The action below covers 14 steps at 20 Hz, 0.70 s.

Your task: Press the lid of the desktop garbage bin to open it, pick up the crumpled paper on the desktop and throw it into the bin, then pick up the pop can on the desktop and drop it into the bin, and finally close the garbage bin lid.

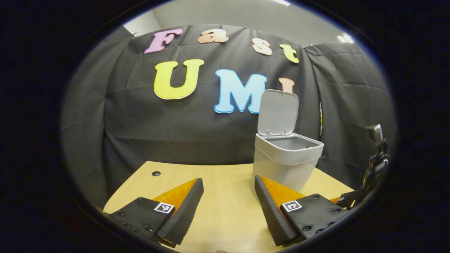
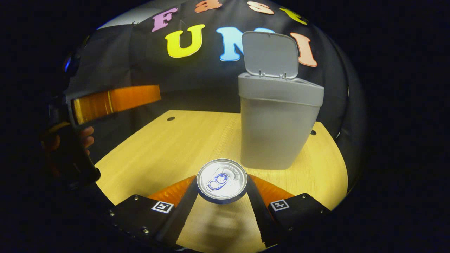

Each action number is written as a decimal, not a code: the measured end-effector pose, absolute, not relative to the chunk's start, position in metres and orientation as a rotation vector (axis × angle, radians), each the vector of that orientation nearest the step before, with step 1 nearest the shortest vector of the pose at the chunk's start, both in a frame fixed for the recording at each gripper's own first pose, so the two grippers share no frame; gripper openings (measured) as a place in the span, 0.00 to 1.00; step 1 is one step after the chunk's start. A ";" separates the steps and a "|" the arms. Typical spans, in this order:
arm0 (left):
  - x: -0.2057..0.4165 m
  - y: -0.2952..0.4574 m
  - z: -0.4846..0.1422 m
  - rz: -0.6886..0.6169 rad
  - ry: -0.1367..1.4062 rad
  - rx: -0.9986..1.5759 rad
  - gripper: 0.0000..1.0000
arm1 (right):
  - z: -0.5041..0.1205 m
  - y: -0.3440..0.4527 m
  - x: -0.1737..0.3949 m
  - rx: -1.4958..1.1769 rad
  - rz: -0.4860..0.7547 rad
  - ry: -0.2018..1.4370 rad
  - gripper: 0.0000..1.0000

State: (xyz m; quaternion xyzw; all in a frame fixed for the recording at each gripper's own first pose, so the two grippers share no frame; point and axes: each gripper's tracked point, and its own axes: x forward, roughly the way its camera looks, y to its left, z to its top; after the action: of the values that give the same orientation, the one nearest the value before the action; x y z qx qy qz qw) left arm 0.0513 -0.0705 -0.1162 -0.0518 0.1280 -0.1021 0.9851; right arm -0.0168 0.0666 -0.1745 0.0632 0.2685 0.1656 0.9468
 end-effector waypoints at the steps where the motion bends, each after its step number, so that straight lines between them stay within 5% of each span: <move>1: 0.050 -0.069 -0.117 -0.201 0.258 -0.110 1.00 | -0.163 0.063 -0.013 0.129 0.334 0.518 0.84; 5: 0.045 -0.067 -0.113 -0.188 0.248 -0.115 0.90 | -0.117 0.056 0.003 0.184 0.339 0.417 0.84; 8: 0.042 -0.063 -0.109 -0.174 0.237 -0.111 1.00 | -0.083 0.050 0.015 0.223 0.347 0.330 0.84; 14: 0.030 -0.063 -0.105 -0.141 0.226 -0.115 0.95 | -0.018 0.033 0.046 0.281 0.345 0.147 0.84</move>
State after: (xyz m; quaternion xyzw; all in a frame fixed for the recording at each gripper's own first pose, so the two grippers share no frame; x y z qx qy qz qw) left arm 0.0304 -0.0634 -0.1052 -0.0575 0.1128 -0.0705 0.9894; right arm 0.0462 0.0328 -0.0180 0.1392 0.0727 0.1711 0.9726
